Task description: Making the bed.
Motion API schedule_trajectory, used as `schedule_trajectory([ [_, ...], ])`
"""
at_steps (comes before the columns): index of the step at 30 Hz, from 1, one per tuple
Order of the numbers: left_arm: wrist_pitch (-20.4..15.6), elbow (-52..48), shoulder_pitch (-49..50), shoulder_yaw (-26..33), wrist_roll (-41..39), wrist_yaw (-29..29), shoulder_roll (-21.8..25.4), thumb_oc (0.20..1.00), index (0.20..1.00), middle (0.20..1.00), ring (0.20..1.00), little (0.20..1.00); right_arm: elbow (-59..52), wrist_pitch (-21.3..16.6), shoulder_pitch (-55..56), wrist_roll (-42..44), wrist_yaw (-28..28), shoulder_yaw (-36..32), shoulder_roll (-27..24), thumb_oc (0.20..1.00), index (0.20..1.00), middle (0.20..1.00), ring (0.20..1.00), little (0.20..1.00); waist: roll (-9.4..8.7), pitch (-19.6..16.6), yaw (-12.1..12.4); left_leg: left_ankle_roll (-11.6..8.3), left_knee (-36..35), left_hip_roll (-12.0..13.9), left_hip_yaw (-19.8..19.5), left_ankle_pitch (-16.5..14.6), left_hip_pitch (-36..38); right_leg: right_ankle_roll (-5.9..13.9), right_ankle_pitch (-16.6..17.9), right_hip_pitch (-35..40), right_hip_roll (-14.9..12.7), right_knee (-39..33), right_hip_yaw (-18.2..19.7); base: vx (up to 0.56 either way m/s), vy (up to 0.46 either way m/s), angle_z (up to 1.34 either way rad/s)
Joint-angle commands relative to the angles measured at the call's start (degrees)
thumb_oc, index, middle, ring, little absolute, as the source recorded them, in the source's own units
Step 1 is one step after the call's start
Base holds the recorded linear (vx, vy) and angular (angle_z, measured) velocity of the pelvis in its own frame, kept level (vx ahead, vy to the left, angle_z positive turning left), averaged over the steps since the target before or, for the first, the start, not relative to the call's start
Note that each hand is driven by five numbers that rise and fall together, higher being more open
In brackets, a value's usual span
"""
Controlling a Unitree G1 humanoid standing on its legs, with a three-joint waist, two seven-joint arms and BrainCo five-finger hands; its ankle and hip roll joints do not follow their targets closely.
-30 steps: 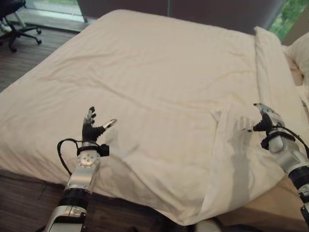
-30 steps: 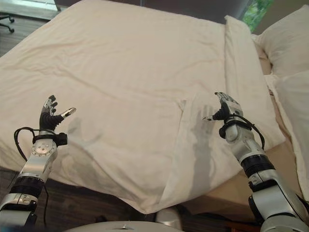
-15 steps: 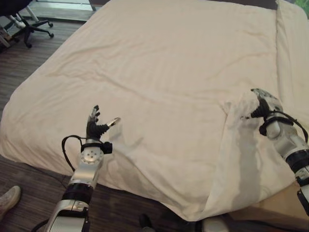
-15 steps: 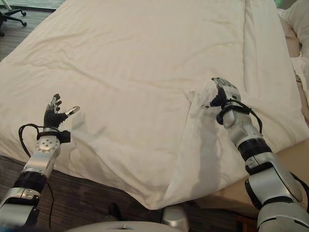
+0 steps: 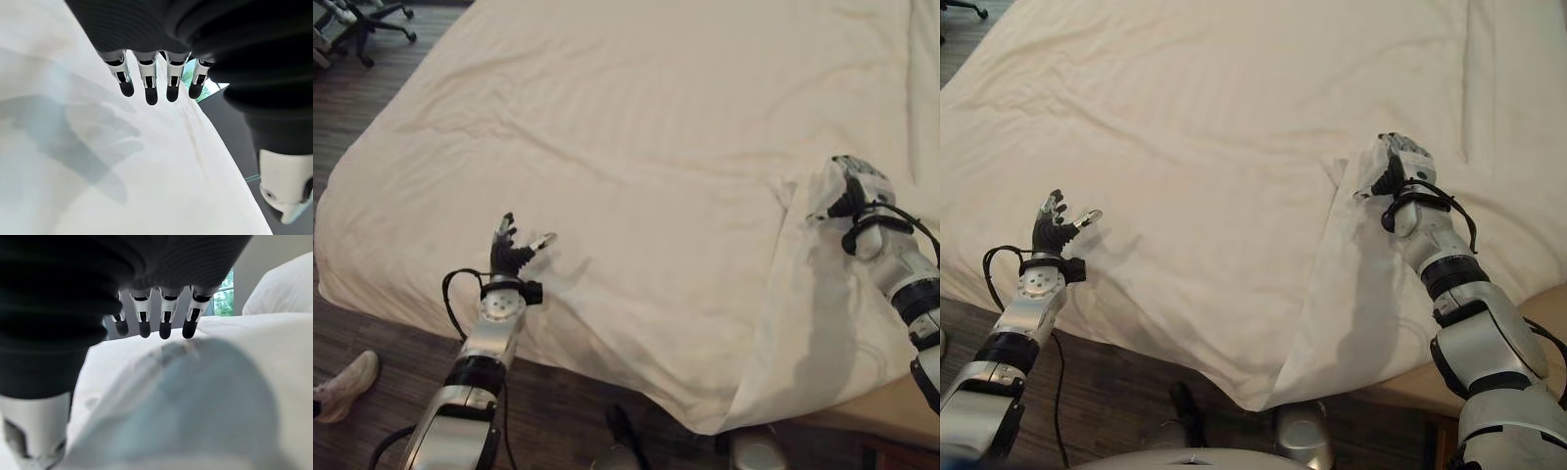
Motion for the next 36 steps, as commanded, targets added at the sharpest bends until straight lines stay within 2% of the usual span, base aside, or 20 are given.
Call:
schedule_trajectory([
  [1, -3.67, 1.9, -7.5, -2.23, -2.75, 1.08, 4.65, 1.0, 1.0, 1.0, 1.0, 1.0, 4.19, -0.18, -8.66, 2.73, -2.7, 2.28, 0.13, 0.589, 0.589, 0.589, 0.589, 0.589, -0.67, 1.49, -0.74, -4.8, 0.36, 6.26, 2.19, 11.93, 1.22, 3.17, -10.92, 0.74, -2.53, 1.16, 3.66, -0.09, -0.018, -0.05],
  [2, -3.7, 2.66, -8.22, -2.66, -3.11, 0.91, 4.36, 1.0, 1.0, 1.0, 1.0, 1.0, 4.9, -0.15, -8.58, 3.2, -2.57, 2.3, -0.25, 0.2, 0.2, 0.2, 0.2, 0.2, -0.47, 1.43, -0.97, -4.8, 0.36, 6.0, 1.77, 12.13, 0.61, 3.14, -11.05, 0.27, -2.64, 1.16, 3.7, -0.08, -0.008, -0.04],
  [5, -3.73, 2.03, -7.49, -3.12, -3.37, 0.58, 3.11, 1.0, 1.0, 1.0, 1.0, 1.0, 3.12, 0.02, -6.89, 3.04, -2.0, 2.47, -1.14, 0.2, 0.2, 0.2, 0.2, 0.2, 0.08, 1.39, -2.13, -4.8, 0.36, 5.68, 2.94, 10.71, 2.44, 2.95, -11.57, 0.31, -2.74, 1.16, 3.61, -0.05, -0.018, -0.02],
  [7, -3.71, 0.86, -6.72, -3.18, -3.35, 0.28, 2.3, 1.0, 1.0, 1.0, 1.0, 1.0, 1.35, 0.14, -5.82, 2.46, -1.39, 2.93, -1.97, 0.2, 0.2, 0.2, 0.2, 0.2, -0.18, 1.88, -2.54, -4.78, 2.22, 4.74, 3.18, 7.25, 4.65, 2.51, -11.68, 0.87, -2.6, 1.16, 4.47, -0.06, -0.046, -0.04],
  [9, -3.59, -1.7, -5.84, -3.14, -2.66, 0.11, 1.56, 1.0, 1.0, 1.0, 1.0, 1.0, -1.77, 0.48, -4.11, 1.87, -1.02, 2.27, -2.68, 0.2, 0.2, 0.2, 0.2, 0.2, -1.84, 2.69, -2.51, -2.95, 8.94, 2.39, 0.1, 1.05, 4.05, 1.68, -10.07, 1.26, -2.7, 1.16, 5.15, -0.12, -0.09, -0.13],
  [12, -3.13, -5.4, -3.61, -2.13, -2.46, -0.1, 0.84, 1.0, 1.0, 1.0, 1.0, 1.0, -7.56, 0.89, 0.28, 1.48, -0.11, -0.46, -3.85, 0.2, 0.2, 0.2, 0.2, 0.2, -5.33, 2.55, -1.87, 0.65, 18.93, -4.13, -7.43, -9.79, 3.85, 1.12, -8.67, 2.25, -2.88, 1.16, 7.03, -0.07, -0.063, -0.1],
  [13, -3.14, -5.71, -3.52, -1.94, -2.65, -0.06, 0.57, 1.0, 1.0, 1.0, 1.0, 1.0, -8.26, 0.96, 1.71, 1.65, 0.1, -1.36, -4.03, 0.2, 0.2, 0.2, 0.2, 0.2, -6.17, 2.52, -1.46, 1.05, 21.81, -5.97, -9.72, -11.69, 3.88, 0.84, -8.32, 2.75, -2.42, 1.16, 7.67, -0.1, -0.005, -0.16],
  [14, -3.19, -5.7, -3.61, -1.89, -2.96, -0.11, 0.38, 1.0, 1.0, 1.0, 1.0, 1.0, -8.76, 0.89, 3.21, 2.1, 0.36, -2.35, -4.54, 0.2, 0.2, 0.2, 0.2, 0.2, -6.71, 2.34, -1.26, 1.3, 23.55, -6.71, -10.88, -13.41, 4.76, 0.81, -8.31, 3.48, -1.77, 1.16, 7.96, -0.11, 0.028, -0.21],
  [16, -2.44, -6.86, -2.29, -1.53, -2.49, -0.51, 0.0, 1.0, 1.0, 1.0, 1.0, 1.0, -10.2, 1.41, 7.21, 1.89, 2.18, -5.35, -5.49, 0.2, 0.2, 0.2, 0.2, 0.2, -8.14, 0.15, -2.22, 4.2, 18.14, -8.33, -10.14, -18.06, 10.61, 2.01, -6.61, 3.88, -1.49, 1.16, 8.51, -0.18, 0.199, -0.17],
  [18, -1.94, -8.17, -0.08, -1.08, -1.78, -1.07, -0.56, 1.0, 1.0, 1.0, 1.0, 1.0, -12.02, 1.7, 11.31, 0.87, 3.09, -8.61, -6.43, 0.2, 0.2, 0.2, 0.2, 0.2, -9.37, -0.89, -3.21, 5.76, 14.32, -9.65, -7.17, -19.15, 13.41, 2.97, -4.63, 3.35, -2.68, 1.16, 8.32, -0.25, 0.284, 0.01],
  [20, -1.74, -8.93, 1.15, -0.48, -1.51, -1.02, -0.62, 1.0, 1.0, 1.0, 1.0, 1.0, -13.53, 1.82, 13.05, 0.45, 3.28, -10.12, -6.2, 0.2, 0.2, 0.2, 0.2, 0.2, -9.89, -1.26, -3.41, 6.46, 12.3, -10.87, -6.72, -18.97, 14.33, 3.91, -3.58, 2.93, -2.86, 1.16, 8.47, -0.22, 0.202, -0.17],
  [21, -1.46, -9.34, 2.59, 0.65, -1.07, -1.29, 0.05, 1.0, 1.0, 1.0, 1.0, 1.0, -13.55, 2.17, 15.26, 0.16, 3.73, -12.72, -6.15, 0.2, 0.2, 0.2, 0.2, 0.2, -11.03, -1.57, -3.55, 6.91, 7.87, -11.93, -4.98, -17.47, 16.16, 5.95, -1.82, 2.26, -3.34, 1.16, 7.85, -0.3, 0.171, -0.33],
  [23, -0.69, -9.51, 4.67, 1.79, -0.48, -1.62, 1.39, 1.0, 1.0, 1.0, 1.0, 1.0, -13.68, 2.42, 17.54, -0.02, 4.21, -14.23, -6.24, 0.2, 0.2, 0.2, 0.2, 0.2, -12.01, -1.52, -3.23, 6.79, 4.99, -11.45, -3.11, -15.52, 17.03, 8.31, 0.69, 2.05, -4.8, 2.14, 5.31, -0.35, 0.121, -0.31],
  [24, -0.49, -9.8, 5.76, 2.29, -0.36, -1.97, 1.94, 1.0, 1.0, 1.0, 1.0, 1.0, -14.08, 2.39, 19.13, -0.25, 4.52, -15.15, -6.1, 0.2, 0.2, 0.2, 0.2, 0.2, -12.52, -1.59, -3.15, 6.81, 3.64, -11.35, -2.91, -14.4, 17.04, 8.88, 0.36, 1.66, -5.41, 3.19, 5.14, -0.31, 0.041, -0.35],
  [27, 0.53, -11.01, 8.93, 3.12, 0.74, -2.9, 2.41, 1.0, 1.0, 1.0, 1.0, 1.0, -15.31, 2.54, 25.36, -1.0, 5.07, -18.58, -4.5, 0.2, 0.2, 0.2, 0.2, 0.2, -13.21, -1.57, -2.64, 7.93, 2.96, -10.46, -3.19, -13.17, 16.29, 7.83, -2.85, 2.78, -6.35, 8.77, 8.18, -0.37, 0.035, -0.27],
  [28, 1.01, -11.52, 10.69, 4.27, 1.41, -2.91, 2.82, 1.0, 1.0, 1.0, 1.0, 1.0, -15.72, 2.73, 27.68, -1.28, 4.89, -20.07, -3.47, 0.2, 0.2, 0.2, 0.2, 0.2, -12.87, -1.83, -1.76, 8.58, 3.2, -9.89, -2.35, -12.97, 15.71, 6.26, -4.97, 5.19, -7.58, 11.86, 7.46, -0.29, 0.009, -0.2],
  [29, 1.03, -11.56, 10.72, 4.25, 1.41, -2.91, 2.82, 1.0, 1.0, 1.0, 1.0, 1.0, -15.77, 2.74, 27.76, -1.3, 4.9, -20.12, -3.46, 0.2, 0.2, 0.2, 0.2, 0.2, -12.9, -1.81, -1.71, 8.58, 3.21, -9.9, -2.33, -13.0, 15.77, 6.27, -5.05, 5.18, -7.59, 11.97, 7.5, -0.31, -0.037, -0.23],
  [30, 1.53, -11.58, 12.09, 5.8, 1.7, -3.41, 3.67, 1.0, 1.0, 1.0, 1.0, 1.0, -15.13, 2.62, 29.95, -1.5, 4.83, -21.64, -3.28, 0.2, 0.2, 0.2, 0.2, 0.2, -12.77, -2.99, -0.76, 8.82, 3.2, -9.37, -0.91, -12.49, 14.94, 5.82, -5.64, 8.6, -9.98, 13.9, 6.42, -0.15, -0.039, -0.26],
  [35, 1.87, -11.8, 14.82, 7.7, 1.85, -3.64, 4.2, 1.0, 1.0, 1.0, 1.0, 1.0, -14.98, 2.79, 33.17, -2.16, 5.36, -23.24, -2.37, 0.2, 0.2, 0.2, 0.2, 0.2, -13.01, -5.53, 0.3, 8.56, 2.88, -8.78, 1.3, -11.42, 13.79, 6.51, -4.03, 13.39, -13.26, 12.29, 7.0, -0.17, -0.114, -0.26],
  [36, 2.0, -11.07, 16.28, 9.01, 1.77, -3.77, 3.96, 1.0, 1.0, 1.0, 1.0, 1.0, -14.62, 2.82, 34.7, -2.5, 6.05, -23.74, -1.75, 0.2, 0.2, 0.2, 0.2, 0.2, -14.0, -7.37, 1.01, 7.97, 2.88, -8.74, 2.97, -10.56, 12.45, 7.64, -1.63, 16.34, -14.61, 8.48, 6.41, -0.18, -0.296, -0.65],
])
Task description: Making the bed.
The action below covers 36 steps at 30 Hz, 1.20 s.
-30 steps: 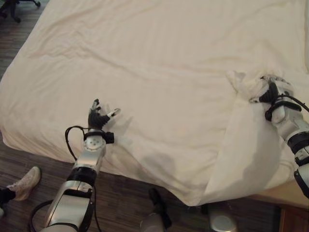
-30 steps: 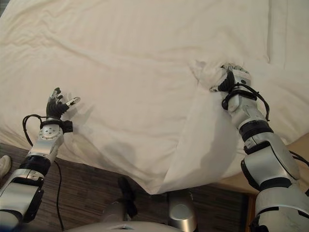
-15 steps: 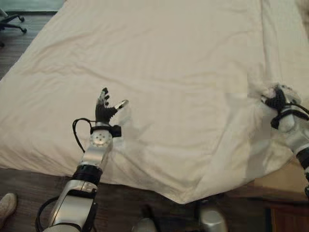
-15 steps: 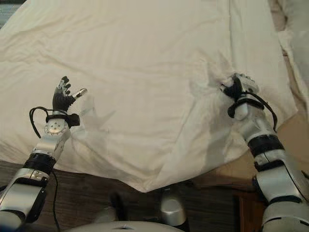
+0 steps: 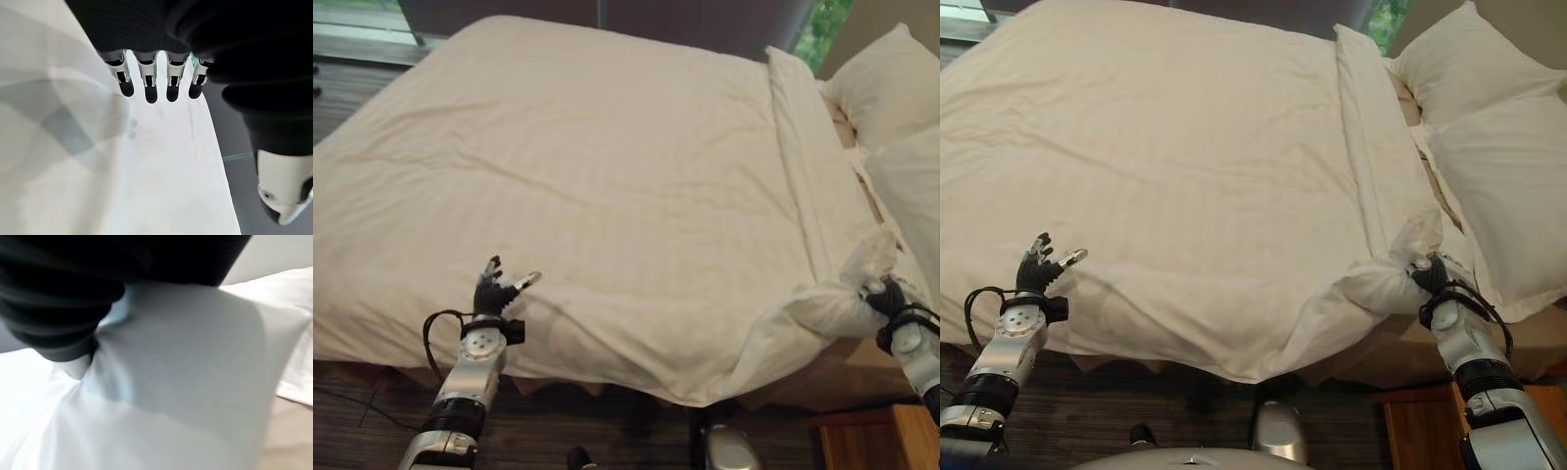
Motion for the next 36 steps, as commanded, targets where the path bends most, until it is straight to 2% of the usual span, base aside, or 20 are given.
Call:
schedule_trajectory([
  [1, -1.67, -1.01, -1.62, 1.99, 3.06, -0.35, 2.09, 1.0, 1.0, 1.0, 1.0, 1.0, 1.45, 1.13, -2.64, -2.48, 0.4, -0.76, -1.04, 0.2, 0.2, 0.2, 0.2, 0.2, -2.56, -4.12, -0.28, 2.51, 2.15, -5.19, 2.91, -6.76, -1.11, 5.2, 5.58, 4.66, -4.7, -11.15, 4.19, -0.17, -0.298, -0.8],
  [3, -1.65, -0.73, -1.1, 2.4, 2.97, -0.48, 1.96, 1.0, 1.0, 1.0, 1.0, 1.0, 1.39, 1.15, -2.3, -2.82, 0.73, -0.54, -0.89, 0.2, 0.2, 0.2, 0.2, 0.2, -2.22, -4.57, 0.05, 1.7, 1.59, -4.43, 3.24, -7.26, -0.5, 5.91, 4.74, 5.29, -4.21, -12.56, 3.98, -0.07, -0.245, -0.96],
  [4, -1.74, -0.56, -0.66, 2.92, 2.92, -0.71, 1.74, 1.0, 1.0, 1.0, 1.0, 1.0, 2.25, 1.23, -2.06, -3.5, 0.92, 0.3, -0.42, 0.2, 0.2, 0.2, 0.2, 0.2, -2.49, -4.85, 0.51, 0.56, 1.12, -2.98, 5.09, -5.66, -1.06, 6.12, 2.89, 4.3, -3.44, -13.1, 2.7, -0.09, -0.249, -0.88],
  [7, -1.78, -0.46, -0.73, 2.69, 3.02, -1.04, 1.42, 1.0, 1.0, 1.0, 1.0, 1.0, 3.02, 1.17, -1.84, -3.73, 0.89, 0.53, -0.3, 0.2, 0.2, 0.2, 0.2, 0.2, -2.47, -5.09, 0.56, -0.02, 0.76, -2.37, 5.38, -4.69, -1.44, 5.9, 1.45, 3.89, -2.8, -13.1, 2.74, -0.08, -0.204, -0.58],
  [8, -1.75, 0.0, -1.16, 2.04, 2.96, -1.41, 0.66, 1.0, 1.0, 1.0, 1.0, 1.0, 3.24, 1.18, -0.77, -3.61, 1.02, -0.11, -1.15, 0.2, 0.2, 0.2, 0.2, 0.2, -1.92, -4.8, 0.33, -1.09, 0.64, -0.81, 4.92, -3.05, -1.95, 5.09, -1.46, 3.69, -1.29, -13.1, 2.87, -0.07, -0.242, -0.24],
  [10, -2.08, 0.01, -0.65, 2.16, 2.57, -1.59, -0.37, 1.0, 1.0, 1.0, 1.0, 1.0, 2.13, 0.81, 0.04, -3.73, 0.97, -0.67, -3.26, 0.2, 0.2, 0.2, 0.2, 0.2, -0.51, -4.29, -0.45, -1.98, 0.57, 0.52, 4.61, -1.57, -1.85, 4.3, -3.9, 4.04, 0.45, -13.1, 2.77, -0.09, -0.298, -0.07],
  [12, -2.19, -0.07, -0.51, 2.2, 2.43, -1.6, -0.74, 1.0, 1.0, 1.0, 1.0, 1.0, 1.98, 0.7, 0.45, -3.68, 0.9, -0.93, -3.75, 0.2, 0.2, 0.2, 0.2, 0.2, 0.03, -4.08, -0.74, -2.27, 0.54, 0.98, 4.48, -1.09, -1.84, 3.96, -4.68, 4.24, 1.12, -13.1, 2.91, -0.05, -0.155, -0.04],
  [15, -2.59, -0.21, 0.44, 3.25, 1.39, -1.14, -1.71, 1.0, 1.0, 1.0, 1.0, 1.0, 0.16, 0.2, 2.4, -2.54, 0.18, -2.47, -4.46, 0.2, 0.2, 0.2, 0.2, 0.2, 1.82, -3.62, -2.04, -3.49, 0.43, 2.73, 4.71, 0.46, -1.24, 3.02, -6.58, 4.99, 3.07, -13.1, 2.79, -0.05, -0.159, 0.02],
  [20, -2.44, -0.81, 2.15, 3.51, 1.9, -1.44, -3.51, 1.0, 1.0, 1.0, 1.0, 1.0, -0.67, 0.02, 5.31, -3.57, 0.05, -2.91, -2.99, 0.2, 0.2, 0.2, 0.2, 0.2, 2.91, -3.44, -2.54, -4.37, 0.28, 4.35, 4.5, 1.65, -0.68, 1.92, -8.02, 5.74, 4.77, -13.1, 2.55, -0.02, -0.137, 0.05],
  [21, -2.26, -1.12, 2.69, 3.01, 2.23, -1.96, -4.73, 1.0, 1.0, 1.0, 1.0, 1.0, 0.75, -0.08, 6.84, -3.82, -0.09, -2.32, -1.75, 0.2, 0.2, 0.2, 0.2, 0.2, 3.59, -2.72, -2.78, -5.28, 0.19, 5.76, 4.22, 3.14, -0.94, 1.03, -9.01, 5.93, 6.07, -13.1, 2.13, -0.04, -0.167, 0.02],
  [24, -2.14, -1.06, 2.48, 2.56, 2.25, -2.29, -5.17, 1.0, 1.0, 1.0, 1.0, 1.0, 1.96, -0.08, 7.21, -3.71, -0.08, -2.14, -1.66, 0.2, 0.2, 0.2, 0.2, 0.2, 4.7, -1.83, -3.38, -6.37, 0.1, 7.09, 4.6, 4.68, -1.05, 0.46, -9.97, 6.27, 7.15, -13.1, 1.85, -0.05, -0.169, 0.1],
  [32, -2.39, 0.4, 2.62, 1.69, 2.1, -1.8, -7.31, 1.0, 1.0, 1.0, 1.0, 1.0, 8.73, 0.61, 9.43, -4.89, -1.16, -2.49, -1.86, 0.2, 0.2, 0.2, 0.2, 0.2, 7.64, 0.34, -5.21, -8.33, 0.01, 9.22, 5.22, 7.48, -0.81, -0.51, -11.79, 7.1, 8.75, -13.1, 1.4, -0.03, -0.11, 0.01],
  [36, -2.31, 1.2, 2.77, 1.19, 1.94, -0.78, -9.02, 1.0, 1.0, 1.0, 1.0, 1.0, 12.81, 3.06, 10.73, -8.62, -5.29, -4.26, -1.51, 0.2, 0.2, 0.2, 0.2, 0.2, 9.01, 0.95, -6.69, -8.88, 0.01, 9.85, 5.89, 8.73, -0.59, -0.7, -12.18, 7.17, 9.22, -13.1, 1.47, -0.01, -0.079, 0.03],
])
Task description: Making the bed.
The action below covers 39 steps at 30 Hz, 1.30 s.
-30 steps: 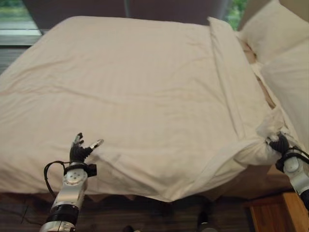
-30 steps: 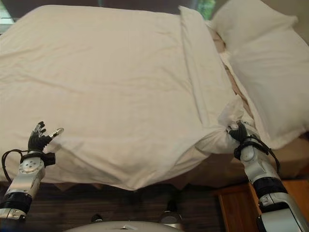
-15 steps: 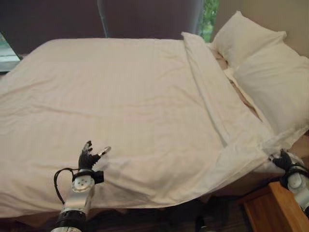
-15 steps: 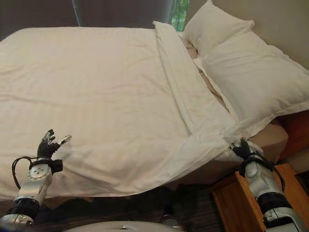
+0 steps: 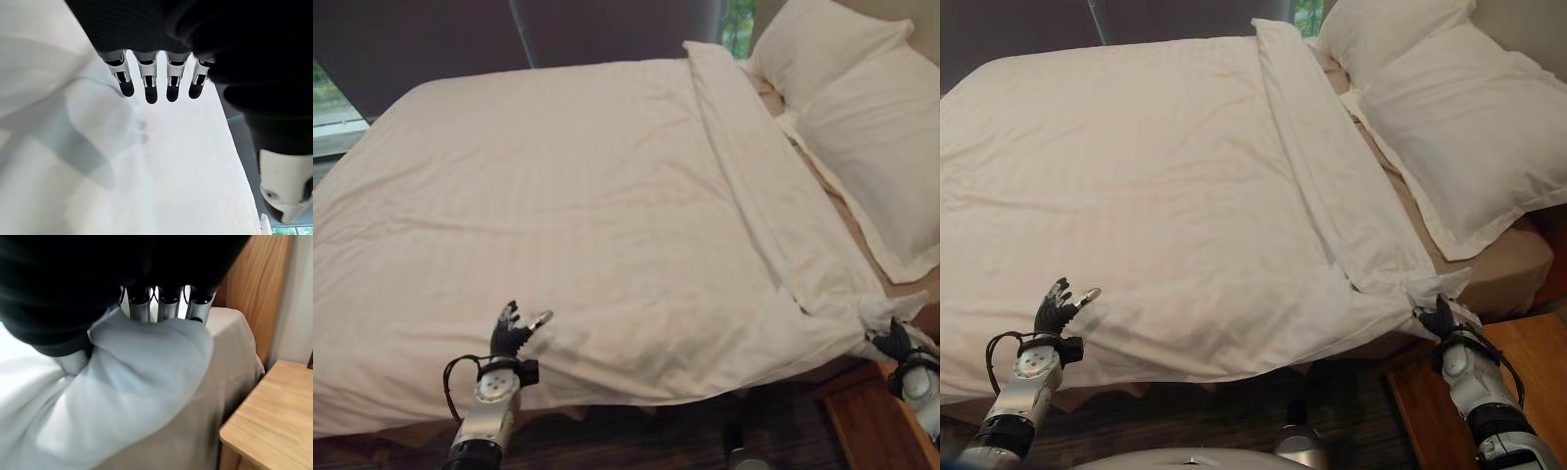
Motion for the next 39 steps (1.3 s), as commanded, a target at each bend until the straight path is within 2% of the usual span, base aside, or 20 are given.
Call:
schedule_trajectory([
  [1, -2.43, 1.94, -5.2, 0.61, 0.38, 2.04, 0.4, 1.0, 1.0, 1.0, 1.0, 1.0, 6.36, 6.09, 1.54, -6.45, -4.74, -5.42, -2.17, 0.2, 0.2, 0.2, 0.2, 0.2, 0.63, 3.01, -4.75, -2.16, 0.34, 2.95, 1.7, 5.44, -0.87, -2.07, -14.13, 5.43, 0.63, 1.18, -3.36, -0.03, -0.074, 0.01],
  [2, -2.37, 2.26, -5.01, 0.44, 0.46, 2.69, -0.52, 1.0, 1.0, 1.0, 1.0, 1.0, 6.06, 6.97, 2.26, -7.96, -6.09, -6.82, -2.24, 0.2, 0.2, 0.2, 0.2, 0.2, 1.53, 3.33, -5.59, -2.28, 0.34, 3.06, 2.14, 5.64, -0.97, -2.07, -14.21, 5.02, 0.63, 1.18, -3.08, -0.03, -0.047, 0.01],
  [6, -2.56, 2.53, -4.69, -0.02, 0.44, 3.18, -2.09, 1.0, 1.0, 1.0, 1.0, 1.0, 4.5, 7.82, 3.3, -9.04, -7.35, -8.44, -2.84, 0.2, 0.2, 0.2, 0.2, 0.2, 2.65, 3.9, -6.45, -2.42, 0.37, 3.01, 2.63, 5.9, -1.11, -2.1, -14.2, 4.29, 0.59, 1.18, -2.42, -0.02, -0.008, -0.01],
  [9, -3.14, 3.23, -5.11, -1.17, 0.1, 3.67, -3.79, 1.0, 1.0, 1.0, 1.0, 1.0, 4.69, 10.0, 3.74, -10.86, -9.66, -10.16, -4.23, 0.2, 0.2, 0.2, 0.2, 0.2, 4.77, 4.8, -7.77, -2.42, 0.47, 2.76, 2.95, 6.78, -2.03, -1.96, -14.09, 2.51, 0.05, 1.18, -1.77, -0.05, -0.006, -0.14],
  [12, -3.39, 3.45, -5.47, -1.32, 0.06, 3.87, -3.9, 1.0, 1.0, 1.0, 1.0, 1.0, 5.64, 10.12, 3.45, -10.72, -10.13, -10.47, -4.87, 0.2, 0.2, 0.2, 0.2, 0.2, 5.13, 4.95, -8.04, -2.42, 0.52, 2.73, 3.01, 6.95, -2.18, -1.93, -13.94, 2.15, -0.06, 1.18, -1.5, -0.01, 0.001, -0.06],
  [16, -3.98, 4.18, -6.68, -2.22, -0.47, 3.84, -4.25, 1.0, 1.0, 1.0, 1.0, 1.0, 11.35, 10.5, 3.32, -9.16, -10.24, -10.55, -6.02, 0.2, 0.2, 0.2, 0.2, 0.2, 6.51, 5.02, -9.4, -2.42, 0.6, 2.74, 3.61, 7.04, -1.91, -1.91, -13.82, 1.54, -0.39, 1.18, -0.87, 0.0, 0.0, 0.0],
  [20, -4.34, 3.69, -6.68, -3.18, -0.76, 3.43, -4.71, 1.0, 1.0, 1.0, 1.0, 1.0, 15.2, 9.39, 2.76, -7.16, -10.04, -8.78, -4.43, 0.2, 0.2, 0.2, 0.2, 0.2, 6.4, 5.01, -9.24, -2.42, 1.09, 2.21, 2.23, 6.59, -1.29, -2.2, -14.12, 2.39, -0.17, 1.18, -0.71, 0.0, -0.006, 0.01],
  [21, -4.32, 3.16, -6.84, -3.54, -0.58, 3.51, -4.8, 1.0, 1.0, 1.0, 1.0, 1.0, 16.57, 8.93, 2.97, -6.69, -9.97, -7.95, -2.95, 0.2, 0.2, 0.2, 0.2, 0.2, 5.45, 4.96, -9.0, -2.27, 4.44, 2.47, 1.91, 4.99, -2.02, -2.63, -14.22, 3.17, -0.19, 1.18, -0.79, 0.01, -0.039, -0.02],
  [22, -4.31, 3.14, -6.82, -3.54, -0.58, 3.51, -4.73, 1.0, 1.0, 1.0, 1.0, 1.0, 16.65, 8.89, 2.92, -6.66, -10.03, -7.9, -2.87, 0.2, 0.2, 0.2, 0.2, 0.2, 5.38, 4.97, -9.03, -2.27, 4.77, 2.56, 1.8, 4.79, -2.17, -2.64, -14.24, 3.2, -0.19, 1.18, -0.83, 0.0, -0.053, -0.01],
  [25, -4.43, 1.83, -6.57, -4.06, -0.51, 3.4, -4.93, 1.0, 1.0, 1.0, 1.0, 1.0, 18.95, 8.44, 4.09, -5.54, -10.14, -7.23, 0.17, 0.2, 0.2, 0.2, 0.2, 0.2, 3.56, 5.27, -8.1, -1.93, 8.88, 3.15, 0.29, 1.84, -3.85, -2.85, -14.55, 4.81, -0.61, 1.18, -1.18, -0.02, -0.02, 0.05],
  [26, -4.3, 1.56, -6.33, -4.32, -0.46, 3.48, -5.04, 1.0, 1.0, 1.0, 1.0, 1.0, 20.31, 8.52, 4.69, -5.3, -10.33, -7.08, 1.44, 0.639, 0.639, 0.639, 0.639, 0.639, 3.0, 5.23, -7.94, -1.94, 9.27, 3.32, 0.2, 1.78, -3.99, -2.93, -14.53, 5.16, -0.6, 1.18, -1.42, -0.01, 0.012, 0.18],
  [27, -4.21, 1.22, -5.91, -4.38, -0.37, 3.54, -5.13, 1.0, 1.0, 1.0, 1.0, 1.0, 20.98, 8.59, 5.36, -5.15, -10.29, -7.0, 2.49, 0.862, 0.862, 0.862, 0.862, 0.862, 2.62, 5.05, -7.79, -1.96, 9.23, 3.47, 0.45, 1.82, -3.87, -3.03, -14.4, 5.3, -0.58, 1.18, -1.59, -0.01, 0.015, 0.22],
  [28, -4.17, 0.62, -5.38, -4.24, -0.2, 3.59, -5.06, 1.0, 1.0, 1.0, 1.0, 1.0, 21.98, 8.39, 6.32, -4.45, -10.2, -7.19, 4.04, 1.0, 1.0, 1.0, 1.0, 1.0, 1.99, 4.71, -7.54, -1.94, 9.01, 3.58, 0.85, 1.67, -3.53, -3.09, -14.1, 5.37, -0.6, 1.18, -1.83, 0.0, 0.023, 0.21],
  [31, -4.15, -0.74, -3.44, -3.83, -0.54, 3.37, -5.03, 1.0, 1.0, 1.0, 1.0, 1.0, 26.66, 7.93, 8.35, -0.57, -9.71, -8.1, 7.77, 1.0, 1.0, 1.0, 1.0, 1.0, 0.29, 3.15, -6.72, -1.24, 7.58, 2.89, 1.52, 0.08, -2.04, -3.06, -12.93, 5.15, -0.73, 1.18, -2.11, 0.0, 0.068, 0.09],
  [33, -4.3, -0.9, -3.21, -3.71, -0.71, 3.34, -5.07, 1.0, 1.0, 1.0, 1.0, 1.0, 27.86, 7.94, 8.59, 0.34, -9.55, -8.38, 8.32, 1.0, 1.0, 1.0, 1.0, 1.0, -0.24, 2.84, -6.48, -0.99, 7.28, 2.65, 1.51, -0.33, -1.82, -3.01, -12.55, 5.0, -0.82, 1.18, -2.28, -0.02, 0.077, 0.06],
  [39, -4.16, -2.11, -2.02, -2.85, -1.74, 2.89, -4.51, 1.0, 1.0, 1.0, 1.0, 1.0, 33.25, 8.06, 10.48, 4.15, -7.7, -9.74, 11.09, 1.0, 1.0, 1.0, 1.0, 1.0, -3.87, 0.65, -5.17, 0.9, 5.0, 0.45, 2.07, -2.18, -0.55, -1.9, -10.26, 3.67, -1.6, 1.18, -1.77, -0.03, 0.126, 0.01],
])
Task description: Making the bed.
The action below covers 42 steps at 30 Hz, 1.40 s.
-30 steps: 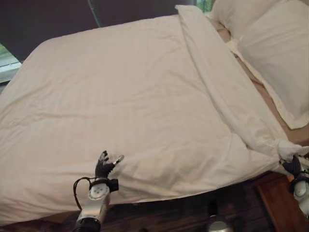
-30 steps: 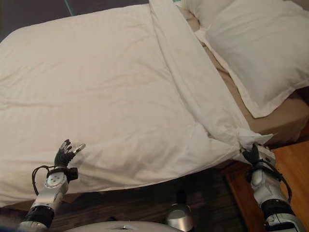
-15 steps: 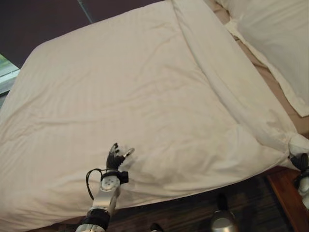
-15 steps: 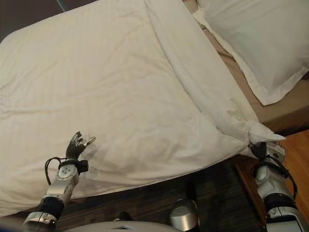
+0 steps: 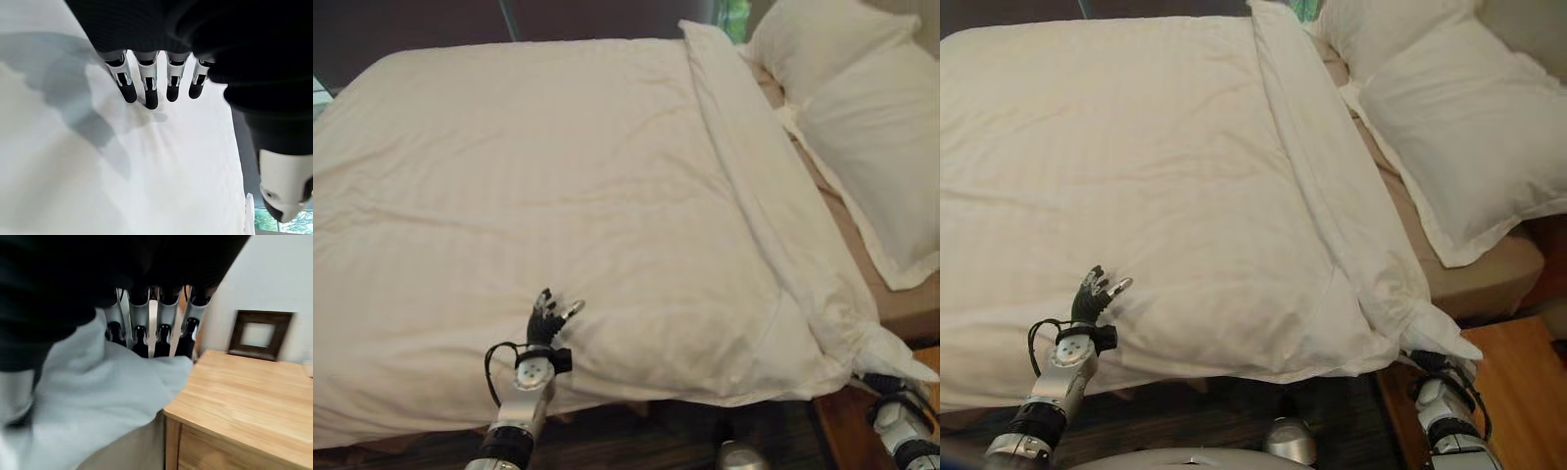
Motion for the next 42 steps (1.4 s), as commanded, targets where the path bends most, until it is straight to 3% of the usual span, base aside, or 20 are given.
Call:
schedule_trajectory([
  [1, -2.35, -2.04, 1.63, 2.34, -1.38, -0.31, -1.34, 1.0, 1.0, 1.0, 1.0, 1.0, 11.19, 6.86, 14.19, 5.59, 4.88, -2.88, -3.98, 1.0, 1.0, 1.0, 1.0, 1.0, 2.7, -0.6, -3.64, 2.26, 4.33, 1.61, 0.4, -0.81, -3.78, -2.17, -7.27, -0.74, -0.22, 0.84, -1.13, -0.03, 0.134, -0.01],
  [5, -1.88, -4.67, 2.73, 3.67, -1.57, -0.85, 0.09, 1.0, 1.0, 1.0, 1.0, 1.0, 9.88, 6.1, 18.46, 6.95, 8.45, -3.88, -2.57, 1.0, 1.0, 1.0, 1.0, 1.0, -0.52, -2.29, -3.62, 3.03, 1.79, 0.35, 0.81, -1.02, -3.19, -1.08, -5.58, -2.29, -0.59, 0.84, -0.73, -0.05, 0.124, -0.09],
  [6, -1.51, -6.76, 3.53, 4.58, -0.92, -1.84, 1.3, 1.0, 1.0, 1.0, 1.0, 1.0, 5.76, 5.24, 22.69, 6.58, 10.89, -4.58, -2.66, 1.0, 1.0, 1.0, 1.0, 1.0, -2.31, -3.24, -3.62, 3.34, 1.12, -0.02, 0.56, -1.25, -3.29, -0.72, -5.09, -2.87, -0.71, 0.84, -0.55, -0.03, 0.089, -0.27],
  [7, -1.43, -6.9, 3.72, 4.55, -0.92, -1.86, 1.33, 1.0, 1.0, 1.0, 1.0, 1.0, 5.45, 5.35, 23.01, 6.52, 11.0, -4.66, -2.65, 1.0, 1.0, 1.0, 1.0, 1.0, -2.35, -3.41, -3.59, 3.37, 1.12, -0.08, 0.56, -1.26, -3.33, -0.69, -5.08, -2.91, -0.76, 0.84, -0.55, -0.03, 0.084, -0.23],
  [10, -0.3, -8.96, 5.38, 6.35, 0.71, -3.98, 3.3, 1.0, 1.0, 1.0, 1.0, 1.0, -6.47, 5.2, 31.79, 3.85, 14.45, -8.93, -5.72, 1.0, 1.0, 1.0, 1.0, 1.0, -5.76, -4.88, -3.81, 3.92, 0.75, -0.79, -0.58, -2.08, -4.23, 0.2, -3.97, -3.63, -1.37, 0.84, -1.0, -0.04, 0.086, -0.11],
  [13, 0.19, -9.95, 6.43, 7.43, 1.09, -4.73, 3.77, 1.0, 1.0, 1.0, 1.0, 1.0, -13.41, 5.45, 35.17, 2.77, 15.42, -11.87, -6.28, 1.0, 1.0, 1.0, 1.0, 1.0, -6.87, -5.39, -3.98, 4.34, 0.59, -1.31, -1.13, -2.74, -4.56, 0.79, -3.31, -4.02, -1.86, 0.84, -1.06, -0.04, 0.111, -0.04],
  [15, 0.92, -12.26, 8.26, 9.25, 1.96, -5.47, 3.8, 1.0, 1.0, 1.0, 1.0, 1.0, -31.03, 5.0, 38.91, 1.43, 16.05, -17.49, -7.73, 1.0, 1.0, 1.0, 1.0, 1.0, -8.04, -5.9, -4.52, 5.2, 0.51, -2.41, -1.32, -3.97, -4.32, 1.52, -2.12, -4.6, -2.44, 0.84, -0.27, -0.04, 0.155, -0.05],
  [20, 1.35, -14.31, 10.04, 10.43, 3.32, -5.89, 3.05, 1.0, 1.0, 1.0, 1.0, 1.0, -49.27, 3.83, 38.6, 2.78, 15.33, -22.58, -7.46, 1.0, 1.0, 1.0, 1.0, 1.0, -8.56, -6.42, -4.6, 6.03, 0.47, -3.26, -1.1, -5.23, -3.63, 2.1, -1.18, -4.92, -2.83, 0.84, 0.48, 0.0, 0.089, -0.12],
  [23, 1.48, -16.06, 11.02, 10.16, 4.03, -6.81, 2.78, 1.0, 1.0, 1.0, 1.0, 1.0, -57.46, 1.39, 33.81, 5.92, 14.38, -21.76, -6.53, 1.0, 1.0, 1.0, 1.0, 1.0, -8.46, -6.58, -4.14, 6.59, 0.44, -3.62, -1.23, -6.05, -3.21, 2.17, -1.12, -4.68, -2.89, 0.9, 0.59, 0.02, 0.052, -0.07],
  [24, 1.63, -16.49, 11.1, 10.05, 4.09, -6.9, 2.99, 1.0, 1.0, 1.0, 1.0, 1.0, -59.02, 0.38, 30.44, 9.54, 13.97, -20.24, -5.47, 0.373, 0.373, 0.373, 0.373, 0.373, -8.46, -6.45, -3.62, 6.73, 0.43, -3.69, -1.38, -6.18, -3.14, 2.14, -1.2, -4.56, -2.92, 0.93, 0.57, 0.05, 0.038, -0.07],
  [25, 1.53, -16.76, 11.43, 9.7, 3.68, -7.27, 3.15, 1.0, 1.0, 1.0, 1.0, 1.0, -58.02, -1.4, 26.6, 16.51, 13.66, -17.88, -3.36, 0.2, 0.2, 0.2, 0.2, 0.2, -8.17, -6.33, -2.63, 6.9, 0.4, -3.87, -1.62, -6.19, -3.16, 2.02, -1.28, -4.38, -2.88, 0.98, 0.34, 0.04, 0.023, -0.08],
  [27, 1.56, -16.82, 11.67, 9.72, 3.12, -7.42, 3.44, 1.0, 1.0, 1.0, 1.0, 1.0, -58.51, -2.24, 24.28, 20.47, 12.97, -16.97, -2.73, 0.2, 0.2, 0.2, 0.2, 0.2, -8.11, -6.17, -2.29, 6.92, 0.38, -3.9, -1.73, -6.15, -3.12, 1.96, -1.41, -4.23, -2.83, 0.99, 0.35, 0.04, -0.004, -0.01],
  [28, 1.58, -17.1, 11.5, 9.48, 2.98, -7.38, 3.72, 1.0, 1.0, 1.0, 1.0, 1.0, -58.46, -4.48, 19.41, 29.05, 13.2, -14.85, -0.84, 0.2, 0.2, 0.2, 0.2, 0.2, -7.69, -5.67, -1.04, 6.87, 0.35, -3.88, -2.07, -5.83, -3.29, 1.73, -1.77, -4.05, -2.77, 1.01, -0.04, 0.05, -0.015, 0.05],
  [29, 1.57, -17.07, 11.39, 9.57, 2.97, -7.38, 3.77, 1.0, 1.0, 1.0, 1.0, 1.0, -58.02, -4.75, 19.06, 29.28, 13.17, -14.7, -0.95, 0.2, 0.2, 0.2, 0.2, 0.2, -7.75, -5.53, -1.11, 6.86, 0.36, -3.86, -2.1, -5.81, -3.27, 1.71, -1.79, -4.01, -2.76, 1.02, -0.07, 0.07, -0.043, 0.09],
  [30, 1.13, -15.07, 10.47, 9.09, 2.21, -7.11, 3.47, 1.0, 1.0, 1.0, 1.0, 1.0, -52.59, -6.79, 14.4, 37.34, 13.12, -12.85, 2.52, 0.2, 0.2, 0.2, 0.2, 0.2, -6.84, -4.88, 0.15, 6.58, 0.31, -3.73, -2.48, -5.29, -3.62, 1.42, -2.37, -3.86, -2.66, 0.94, -0.53, 0.04, -0.033, 0.15],
  [32, 0.88, -13.72, 9.43, 8.96, 1.66, -6.95, 3.5, 1.0, 1.0, 1.0, 1.0, 1.0, -48.4, -7.93, 11.04, 40.67, 12.67, -12.28, 3.0, 0.2, 0.2, 0.2, 0.2, 0.2, -6.76, -4.29, 0.53, 6.85, 0.31, -3.65, -1.88, -3.82, -4.33, 0.81, -1.77, -4.34, -2.58, 0.85, -1.14, -0.03, -0.072, 0.15],
  [36, -0.16, -9.18, 4.86, 7.55, -1.63, -5.32, 4.15, 1.0, 1.0, 1.0, 1.0, 1.0, -40.55, -13.54, -1.56, 57.88, 10.85, -12.49, 5.03, 0.2, 0.2, 0.2, 0.2, 0.2, -4.27, -2.36, 3.15, 5.77, 0.31, -2.9, -3.35, -2.13, -6.16, 0.11, -3.08, -4.75, -2.34, 0.84, -2.28, 0.0, -0.095, 0.31],
  [37, -1.09, -7.79, 3.0, 7.12, -3.72, -4.72, 4.7, 1.0, 1.0, 1.0, 1.0, 1.0, -37.95, -15.61, -7.01, 63.0, 10.35, -13.04, 4.0, 0.2, 0.2, 0.2, 0.2, 0.2, -2.67, -1.18, 4.21, 5.16, 0.31, -2.5, -3.86, -1.35, -7.24, -0.23, -3.59, -5.1, -2.27, 0.84, -2.9, -0.02, -0.097, 0.23],
  [39, -1.72, -7.55, 2.36, 7.11, -4.84, -4.43, 4.91, 1.0, 1.0, 1.0, 1.0, 1.0, -37.52, -16.52, -9.08, 64.8, 10.01, -13.15, 3.61, 0.2, 0.2, 0.2, 0.2, 0.2, -1.81, -0.56, 4.5, 4.82, 0.31, -2.25, -4.03, -0.85, -7.81, -0.37, -3.78, -5.38, -2.2, 0.84, -3.17, -0.03, -0.086, 0.26],
  [42, -3.11, -7.06, 1.64, 7.19, -7.52, -3.92, 4.96, 1.0, 1.0, 1.0, 1.0, 1.0, -37.66, -18.72, -14.07, 68.64, 9.19, -13.17, 2.93, 0.2, 0.2, 0.2, 0.2, 0.2, 1.51, 1.17, 5.39, 3.36, 0.31, -0.81, -4.6, 1.04, -9.53, -1.2, -4.8, -5.7, -1.54, 0.84, -4.5, -0.03, -0.135, 0.24],
])
